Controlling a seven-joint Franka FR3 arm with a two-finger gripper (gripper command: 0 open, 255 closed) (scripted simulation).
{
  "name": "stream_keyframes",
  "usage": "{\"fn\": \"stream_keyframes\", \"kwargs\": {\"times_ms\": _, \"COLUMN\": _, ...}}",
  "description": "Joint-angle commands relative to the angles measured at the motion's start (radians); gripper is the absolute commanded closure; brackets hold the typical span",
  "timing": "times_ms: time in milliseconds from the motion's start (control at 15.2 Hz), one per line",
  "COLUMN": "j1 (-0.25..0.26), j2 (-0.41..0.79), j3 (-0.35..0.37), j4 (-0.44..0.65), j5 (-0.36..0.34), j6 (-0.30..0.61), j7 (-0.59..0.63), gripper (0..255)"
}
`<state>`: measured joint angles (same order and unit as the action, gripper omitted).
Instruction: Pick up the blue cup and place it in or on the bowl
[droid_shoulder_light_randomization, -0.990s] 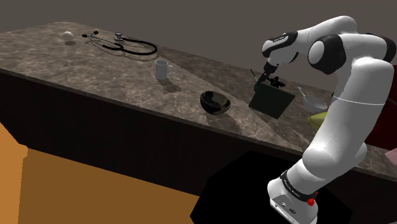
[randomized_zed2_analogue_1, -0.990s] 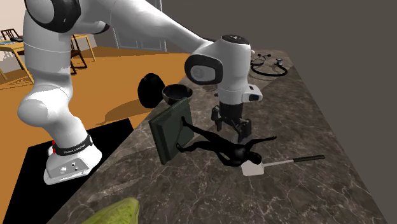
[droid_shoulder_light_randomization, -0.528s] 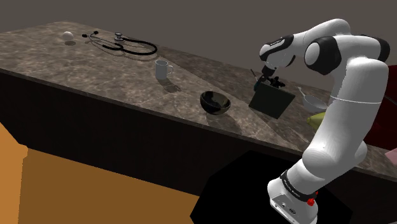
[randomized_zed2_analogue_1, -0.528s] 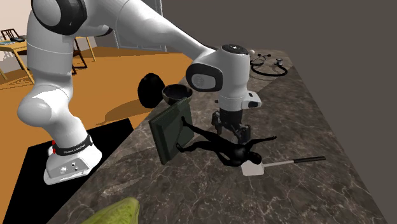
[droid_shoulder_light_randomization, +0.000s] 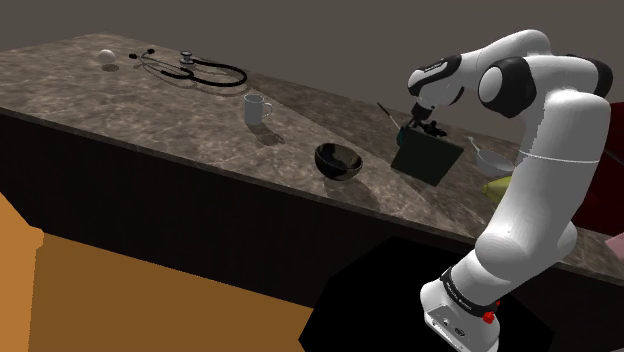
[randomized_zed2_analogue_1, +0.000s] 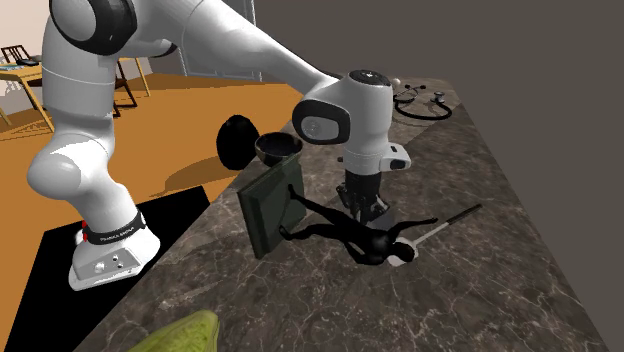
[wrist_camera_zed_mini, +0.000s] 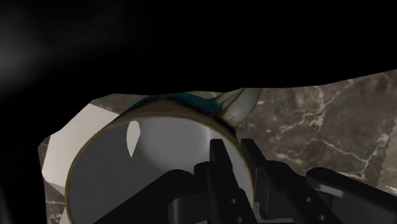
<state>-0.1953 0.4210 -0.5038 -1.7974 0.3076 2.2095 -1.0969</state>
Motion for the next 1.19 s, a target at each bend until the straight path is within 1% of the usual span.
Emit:
{"fn": "stream_keyframes", "kwargs": {"times_ms": 0, "j1": 0.0, "j2": 0.0, "j3": 0.0, "j4": 0.0, "j5": 0.0, "j6": 0.0, "j7": 0.0, "gripper": 255}}
{"fn": "stream_keyframes", "kwargs": {"times_ms": 330, "j1": 0.0, "j2": 0.0, "j3": 0.0, "j4": 0.0, "j5": 0.0, "j6": 0.0, "j7": 0.0, "gripper": 255}}
{"fn": "stream_keyframes", "kwargs": {"times_ms": 1122, "j1": 0.014, "j2": -0.069, "j3": -0.025, "j4": 0.071, "j5": -0.052, "j6": -0.13, "j7": 0.038, "gripper": 255}}
